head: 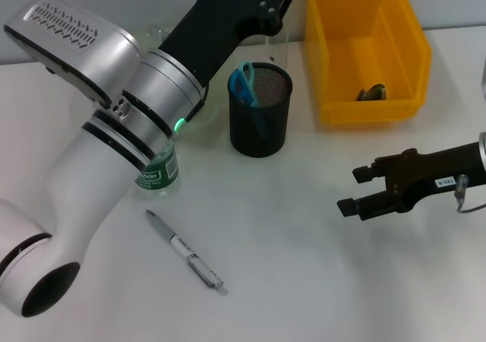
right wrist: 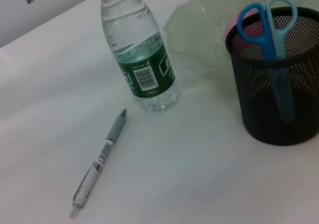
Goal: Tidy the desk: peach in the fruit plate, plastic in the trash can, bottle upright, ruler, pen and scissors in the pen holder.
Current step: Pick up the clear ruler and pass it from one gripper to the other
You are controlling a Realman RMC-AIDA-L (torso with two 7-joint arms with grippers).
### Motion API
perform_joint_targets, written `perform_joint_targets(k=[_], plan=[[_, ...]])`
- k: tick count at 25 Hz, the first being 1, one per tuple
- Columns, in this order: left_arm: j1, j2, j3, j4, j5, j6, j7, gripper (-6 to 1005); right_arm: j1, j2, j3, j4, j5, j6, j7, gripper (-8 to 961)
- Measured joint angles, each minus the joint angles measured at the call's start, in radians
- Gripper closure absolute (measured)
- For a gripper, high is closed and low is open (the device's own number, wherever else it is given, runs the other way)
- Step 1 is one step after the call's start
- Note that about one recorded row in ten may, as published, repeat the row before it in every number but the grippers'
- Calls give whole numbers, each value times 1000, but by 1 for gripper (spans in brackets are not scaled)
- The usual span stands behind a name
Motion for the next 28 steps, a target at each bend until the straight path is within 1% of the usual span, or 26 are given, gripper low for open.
perform_joint_targets(k=[6, 12, 14, 18, 21, 23, 24, 25, 28], plan=[[1, 0, 2, -23, -15, 0, 8, 601, 20, 9, -1, 5, 0, 4, -4, 125], [3, 0, 10, -46, -30, -2, 7, 601, 42, 22, -4, 9, -9, 12, -4, 124], [5, 0, 15, -60, -42, -1, -4, 601, 56, 28, -9, 22, -26, 13, -4, 124], [6, 0, 21, -72, -51, 18, -70, 601, 63, 29, -15, 33, -29, 22, -6, 124], [10, 0, 25, -75, -49, 45, -84, 601, 58, 37, -12, 30, -19, 37, -25, 124], [25, 0, 31, -74, -46, 84, -84, 601, 53, 39, -7, 30, 0, 41, -49, 124], [32, 0, 34, -72, -46, 102, -82, 601, 36, 40, -4, 33, 54, 42, -88, 124], [32, 0, 34, -72, -46, 102, -82, 601, 36, 40, -4, 33, 54, 42, -88, 125], [51, 0, 42, -68, -44, 152, -74, 601, -8, 44, -4, 38, 170, 42, -176, 125]])
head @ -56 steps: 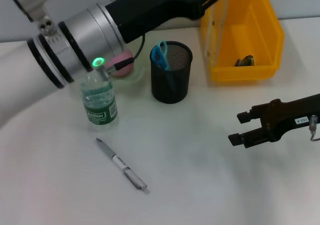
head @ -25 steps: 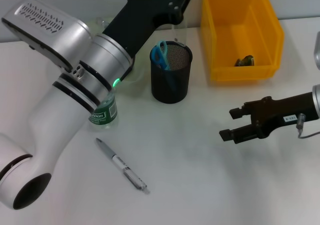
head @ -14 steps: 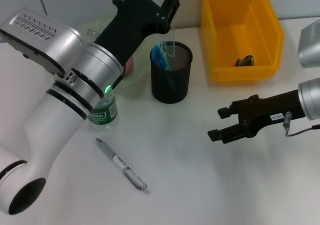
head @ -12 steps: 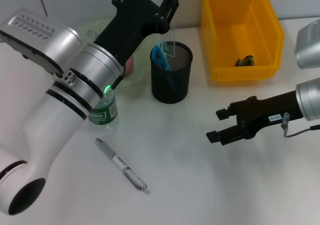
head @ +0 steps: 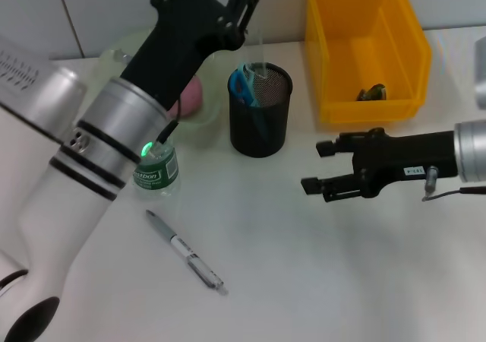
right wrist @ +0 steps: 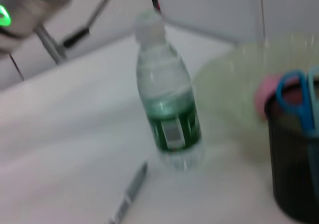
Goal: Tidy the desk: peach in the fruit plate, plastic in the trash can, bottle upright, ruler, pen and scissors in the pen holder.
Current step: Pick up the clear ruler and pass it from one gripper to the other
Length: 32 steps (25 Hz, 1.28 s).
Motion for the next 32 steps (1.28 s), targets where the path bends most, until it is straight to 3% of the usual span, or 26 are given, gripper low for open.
perform_joint_targets(k=[4, 11, 21, 32], plan=[[34, 0, 16, 2, 1, 48, 27, 601, -83, 2, 0, 70, 241, 1, -232, 125], [91, 0, 69, 63, -4, 66, 164, 601, -171, 11, -11, 383, 659, -54, -761, 124], [109, 0, 88, 94, -7, -1, 225, 601, -117, 12, -6, 629, 797, -84, -979, 125], [114, 0, 123, 88, -14, -69, 227, 601, -24, 12, 1, 739, 815, -41, -1014, 124]])
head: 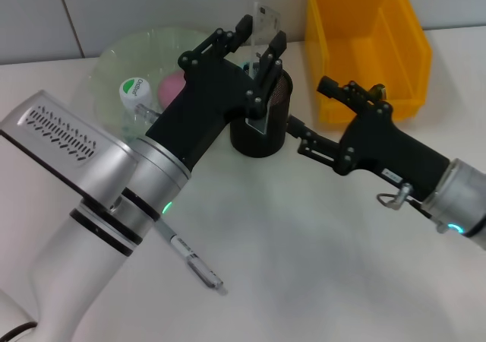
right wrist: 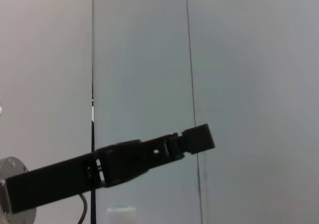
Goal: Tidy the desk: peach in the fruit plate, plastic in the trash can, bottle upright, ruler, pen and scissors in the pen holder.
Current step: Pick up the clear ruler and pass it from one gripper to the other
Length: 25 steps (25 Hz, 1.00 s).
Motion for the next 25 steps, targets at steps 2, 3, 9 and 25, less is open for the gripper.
perform_joint_targets(k=[2, 3, 9, 25], plan=[[-6, 0, 7, -3, -14, -1, 3, 601, 25, 0, 0, 46, 18, 7, -36, 124], [-9, 0, 12, -3, -26, -1, 9, 601, 37, 0, 1, 68, 29, 11, -56, 124], [-19, 0, 49, 9, -94, -2, 91, 601, 104, 0, 70, 224, 50, 25, -165, 124], [-29, 0, 62, 13, -102, -3, 106, 601, 166, 0, 119, 335, 43, 98, -227, 125]])
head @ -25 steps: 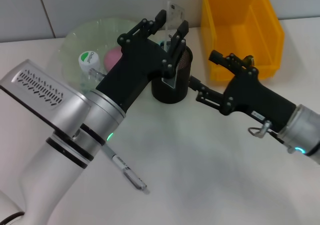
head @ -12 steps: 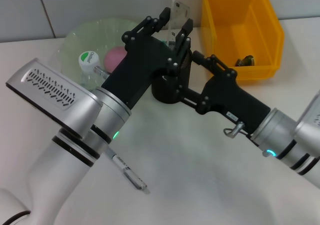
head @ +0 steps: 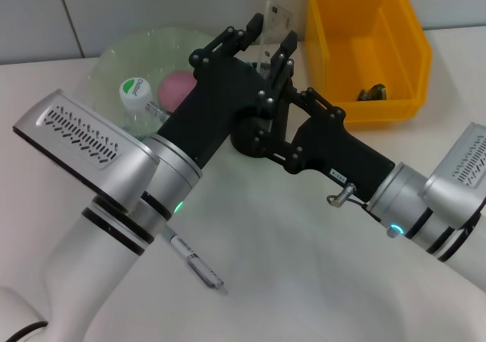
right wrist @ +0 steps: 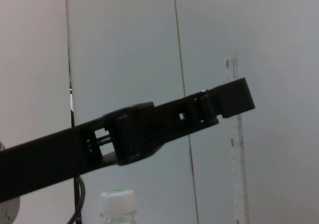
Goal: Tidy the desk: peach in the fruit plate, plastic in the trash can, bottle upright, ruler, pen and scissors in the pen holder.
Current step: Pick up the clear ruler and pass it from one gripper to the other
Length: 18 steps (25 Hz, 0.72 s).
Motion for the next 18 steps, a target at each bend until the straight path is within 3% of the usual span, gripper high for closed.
perform_joint_targets(k=[4, 10, 15, 18], plan=[[0, 0, 2, -1, 0, -1, 0, 601, 13, 0, 0, 7, -1, 2, -1, 127], [4, 0, 5, -2, 1, -1, 0, 602, 12, 0, 0, 8, -5, 3, -1, 248], [4, 0, 6, -2, 1, 0, 0, 601, 8, 0, 0, 5, -5, 4, -2, 485], [3, 0, 6, -3, 1, -1, -1, 601, 8, 0, 0, 3, -5, 5, -2, 525]])
